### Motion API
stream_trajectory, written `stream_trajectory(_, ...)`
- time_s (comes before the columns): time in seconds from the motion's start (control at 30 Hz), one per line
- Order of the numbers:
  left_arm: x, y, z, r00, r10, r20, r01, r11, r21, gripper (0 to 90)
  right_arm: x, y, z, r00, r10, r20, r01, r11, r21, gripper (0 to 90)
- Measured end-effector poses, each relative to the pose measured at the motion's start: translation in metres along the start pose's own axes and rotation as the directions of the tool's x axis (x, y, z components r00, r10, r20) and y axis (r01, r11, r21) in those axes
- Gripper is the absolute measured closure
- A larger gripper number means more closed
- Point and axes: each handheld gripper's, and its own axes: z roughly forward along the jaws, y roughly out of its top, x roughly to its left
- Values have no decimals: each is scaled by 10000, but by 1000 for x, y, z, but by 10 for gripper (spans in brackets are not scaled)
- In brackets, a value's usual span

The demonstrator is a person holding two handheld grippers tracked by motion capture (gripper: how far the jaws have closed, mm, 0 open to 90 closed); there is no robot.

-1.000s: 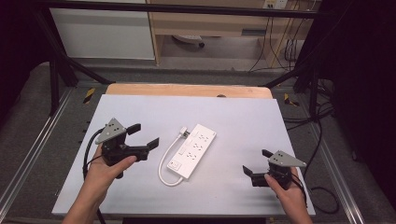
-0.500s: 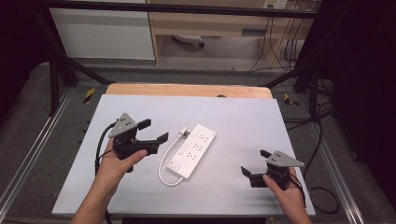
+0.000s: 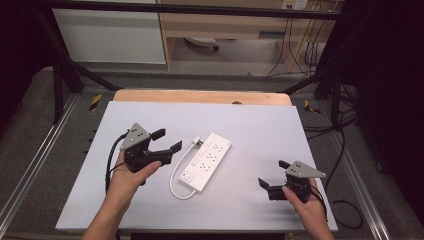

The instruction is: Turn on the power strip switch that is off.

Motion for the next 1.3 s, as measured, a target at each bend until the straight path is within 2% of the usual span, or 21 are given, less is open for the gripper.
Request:
stream_trajectory(0.07, 0, -2, 2, 10000, 28, 30, -28, 9999, 103, 296, 0, 0, 0, 10000, 6, -30, -6, 10000, 37, 26)
stream_trajectory(0.17, -1, -5, 4, 9994, 266, -236, -260, 9993, 264, 336, 0, 0, 1, 10000, -39, -62, 39, 10000, 54, 26)
stream_trajectory(0.43, -3, -10, 9, 9998, 178, 28, -179, 9990, 398, 414, 0, 0, 1, 10000, -38, -63, 39, 9999, 101, 26)
stream_trajectory(0.63, -4, -15, 12, 9998, 150, -107, -143, 9982, 576, 471, 0, 0, 1, 10000, -30, -57, 31, 9999, 130, 26)
stream_trajectory(0.67, -4, -16, 13, 9998, 184, -122, -177, 9981, 583, 524, 0, -1, 1, 10000, -32, -64, 33, 9999, 153, 26)
stream_trajectory(0.77, -5, -20, 14, 9997, 210, -159, -201, 9981, 576, 585, 0, -1, 2, 10000, -20, -81, 21, 9999, 160, 26)
stream_trajectory(1.07, -5, -27, 21, 9994, 105, -326, -86, 9982, 586, 668, -1, -1, 2, 10000, -8, -44, 9, 9999, 145, 25)
stream_trajectory(1.3, -7, -36, 28, 9989, 329, -326, -302, 9962, 819, 776, 0, -1, 2, 10000, -16, -45, 17, 9998, 182, 25)
